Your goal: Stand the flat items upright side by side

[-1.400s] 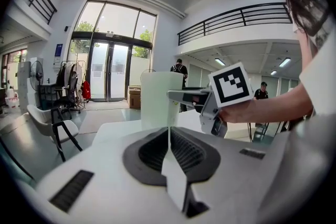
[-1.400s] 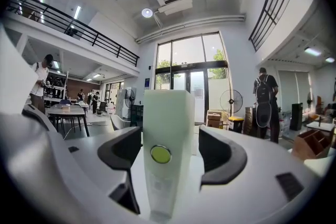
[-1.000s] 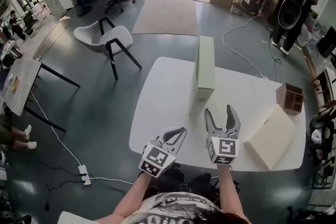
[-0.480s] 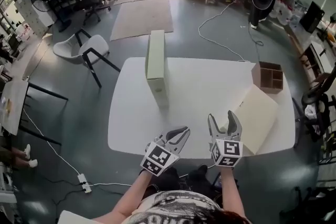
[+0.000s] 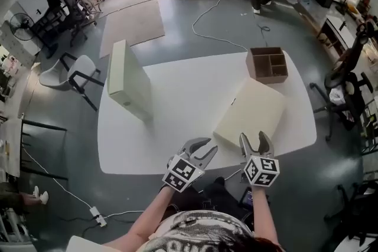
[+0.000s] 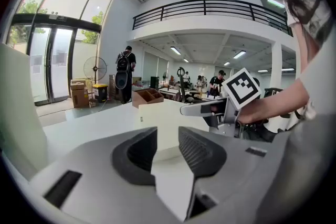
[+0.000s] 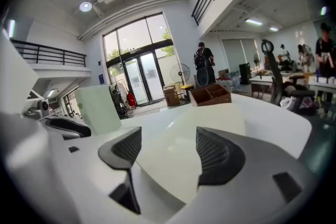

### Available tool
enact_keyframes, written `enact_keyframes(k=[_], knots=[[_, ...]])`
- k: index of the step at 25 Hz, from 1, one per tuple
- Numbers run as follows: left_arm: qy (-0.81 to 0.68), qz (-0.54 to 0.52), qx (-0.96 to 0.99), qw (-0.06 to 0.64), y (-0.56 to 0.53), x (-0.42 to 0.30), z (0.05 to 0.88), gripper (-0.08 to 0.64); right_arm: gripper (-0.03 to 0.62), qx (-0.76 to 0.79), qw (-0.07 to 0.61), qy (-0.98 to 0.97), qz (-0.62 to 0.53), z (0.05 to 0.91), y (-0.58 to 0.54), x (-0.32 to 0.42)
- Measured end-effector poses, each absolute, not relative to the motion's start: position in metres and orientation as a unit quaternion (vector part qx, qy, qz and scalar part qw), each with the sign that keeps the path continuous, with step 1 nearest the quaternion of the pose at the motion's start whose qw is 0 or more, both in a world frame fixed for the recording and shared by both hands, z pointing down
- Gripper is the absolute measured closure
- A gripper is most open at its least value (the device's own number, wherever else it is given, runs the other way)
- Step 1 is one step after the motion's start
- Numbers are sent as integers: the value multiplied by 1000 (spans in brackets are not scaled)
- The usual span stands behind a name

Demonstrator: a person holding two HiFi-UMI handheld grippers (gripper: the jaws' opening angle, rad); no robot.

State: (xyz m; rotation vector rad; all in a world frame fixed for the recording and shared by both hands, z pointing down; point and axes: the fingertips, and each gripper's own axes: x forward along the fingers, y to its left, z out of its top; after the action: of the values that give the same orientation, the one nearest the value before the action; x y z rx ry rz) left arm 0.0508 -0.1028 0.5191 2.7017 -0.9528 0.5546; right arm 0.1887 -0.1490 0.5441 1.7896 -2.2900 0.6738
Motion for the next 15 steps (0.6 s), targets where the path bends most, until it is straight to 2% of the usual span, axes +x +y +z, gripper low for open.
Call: enact_keyframes(k=[1, 7, 13, 15], knots=[[-319, 194, 921, 113, -104, 61, 524, 429, 264, 603, 76, -757, 239, 552, -146, 203], [-303, 240, 913, 129, -120, 99, 563, 358, 261, 609, 71, -723, 319, 599, -132, 260], [-316, 258, 893, 187, -151, 106, 599, 277, 184, 583, 27, -693, 424, 638, -133, 279], [-325, 261, 884, 211, -164, 103, 609, 259, 176, 572, 16, -688, 446, 644, -136, 280]])
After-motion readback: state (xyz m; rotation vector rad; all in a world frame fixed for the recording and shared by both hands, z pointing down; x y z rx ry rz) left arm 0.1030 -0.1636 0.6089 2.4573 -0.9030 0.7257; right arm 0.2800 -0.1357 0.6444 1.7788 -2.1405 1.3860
